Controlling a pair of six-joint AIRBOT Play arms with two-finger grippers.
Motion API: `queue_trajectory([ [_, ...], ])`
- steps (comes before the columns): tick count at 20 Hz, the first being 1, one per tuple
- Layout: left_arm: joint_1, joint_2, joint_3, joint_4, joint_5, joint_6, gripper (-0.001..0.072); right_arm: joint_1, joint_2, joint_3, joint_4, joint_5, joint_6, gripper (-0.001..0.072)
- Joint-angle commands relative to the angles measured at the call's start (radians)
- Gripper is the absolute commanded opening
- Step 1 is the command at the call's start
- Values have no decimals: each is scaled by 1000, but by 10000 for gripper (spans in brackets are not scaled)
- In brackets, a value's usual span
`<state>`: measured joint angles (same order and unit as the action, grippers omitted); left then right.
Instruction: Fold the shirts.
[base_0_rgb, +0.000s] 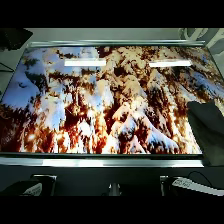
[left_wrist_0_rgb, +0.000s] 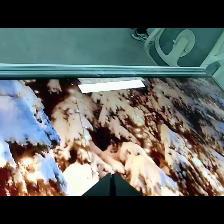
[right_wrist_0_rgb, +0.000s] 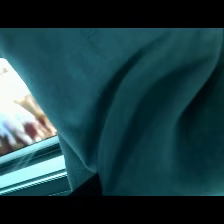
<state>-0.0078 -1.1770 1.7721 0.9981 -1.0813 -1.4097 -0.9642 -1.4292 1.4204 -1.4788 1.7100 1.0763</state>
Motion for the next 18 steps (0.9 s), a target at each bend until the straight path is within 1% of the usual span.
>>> queue_trajectory([
  [1,0,1,1,0,0,0,27,0,11,-151,-53,-99,-5,25],
  [4,0,-1,1,0,1,0,27,0,11,-183,-63,-137,7,25],
  [5,0,-1,1,0,1,0,27,0,13,-189,-72,-139,35,46],
  [6,0,-1,1,0,1,0,27,0,14,-193,-79,-134,69,328],
  [7,0,-1,1,0,1,0,27,0,17,-193,-78,-111,57,623],
  [8,0,-1,1,0,1,0,27,0,24,-188,-100,-87,25,673],
  [10,0,-1,1,0,7,0,27,0,51,-130,-246,-67,7,674],
  [11,0,-1,1,0,20,0,27,0,64,-63,-299,-75,7,674],
  [13,-2,-1,1,1,57,0,26,12,76,125,-274,-163,-19,673],
  [15,-8,-9,5,27,73,0,25,77,79,327,-243,-287,-58,671],
  [16,-24,-23,20,116,58,-4,25,134,79,410,-224,-345,-61,669],
  [17,-49,-45,40,261,21,-40,25,200,79,466,-196,-379,-61,668],
  [18,-80,-75,62,441,-42,-101,25,280,79,495,-161,-385,-61,669],
])
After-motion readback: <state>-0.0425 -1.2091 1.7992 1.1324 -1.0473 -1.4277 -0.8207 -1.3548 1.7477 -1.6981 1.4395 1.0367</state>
